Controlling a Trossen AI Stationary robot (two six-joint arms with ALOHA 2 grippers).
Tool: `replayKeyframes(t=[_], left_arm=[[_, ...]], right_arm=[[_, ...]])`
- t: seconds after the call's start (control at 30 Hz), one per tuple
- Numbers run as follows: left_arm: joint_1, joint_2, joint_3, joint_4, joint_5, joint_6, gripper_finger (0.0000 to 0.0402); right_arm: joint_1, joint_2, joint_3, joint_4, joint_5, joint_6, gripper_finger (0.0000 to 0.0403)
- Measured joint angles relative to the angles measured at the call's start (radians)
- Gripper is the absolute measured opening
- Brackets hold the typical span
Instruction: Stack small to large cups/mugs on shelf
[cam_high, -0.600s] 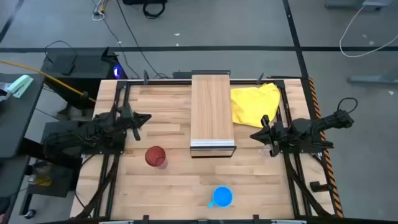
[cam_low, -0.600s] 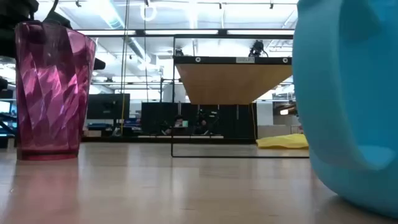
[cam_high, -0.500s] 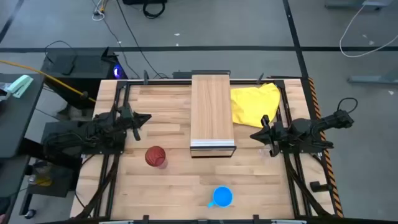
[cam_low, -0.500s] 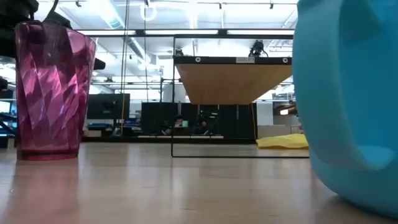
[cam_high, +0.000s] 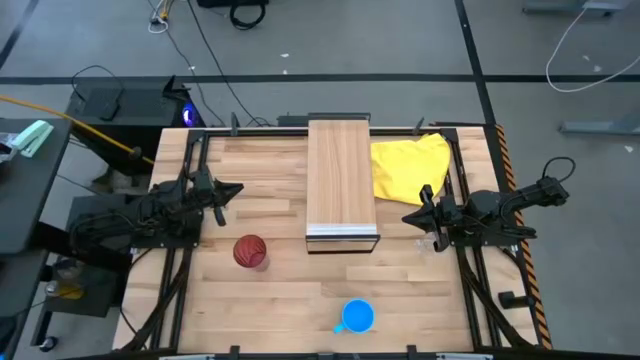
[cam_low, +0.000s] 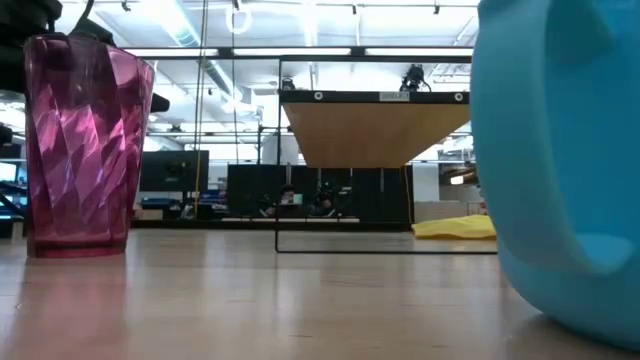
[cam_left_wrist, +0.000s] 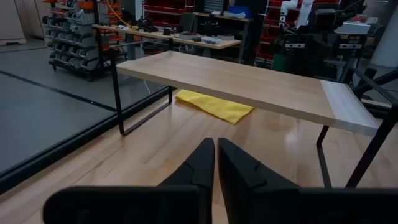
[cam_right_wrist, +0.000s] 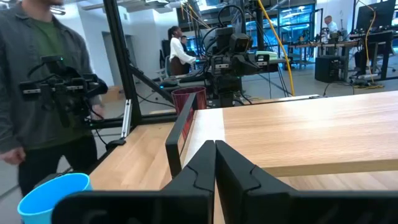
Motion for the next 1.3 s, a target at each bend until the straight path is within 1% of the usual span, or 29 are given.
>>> replayKeyframes(t=[0.17, 0.5, 0.9, 1.03, 1.2, 1.3], left_arm=[[0.0, 0.0, 0.0, 0.0, 0.0, 0.0, 0.0023], [0.0, 0.0, 0.0, 0.0, 0.0, 0.0, 0.0036], [0.0, 0.0, 0.0, 0.02, 0.0, -0.005, 0.0026], [0.0, 0.0, 0.0, 0.023, 0.001, -0.125, 0.0032], [0.0, 0.0, 0.0, 0.037, 0.001, -0.336, 0.0036], [0.0, 0.0, 0.0, 0.081, 0.0, -0.486, 0.0032]], right_arm=[[0.0, 0.0, 0.0, 0.0, 0.0, 0.0, 0.0016], [0.0, 0.0, 0.0, 0.0, 0.0, 0.0, 0.0016], [0.0, 0.0, 0.0, 0.0, 0.0, 0.0, 0.0016], [0.0, 0.0, 0.0, 0.0, 0.0, 0.0, 0.0016], [0.0, 0.0, 0.0, 0.0, 0.0, 0.0, 0.0016], [0.0, 0.0, 0.0, 0.0, 0.0, 0.0, 0.0016]])
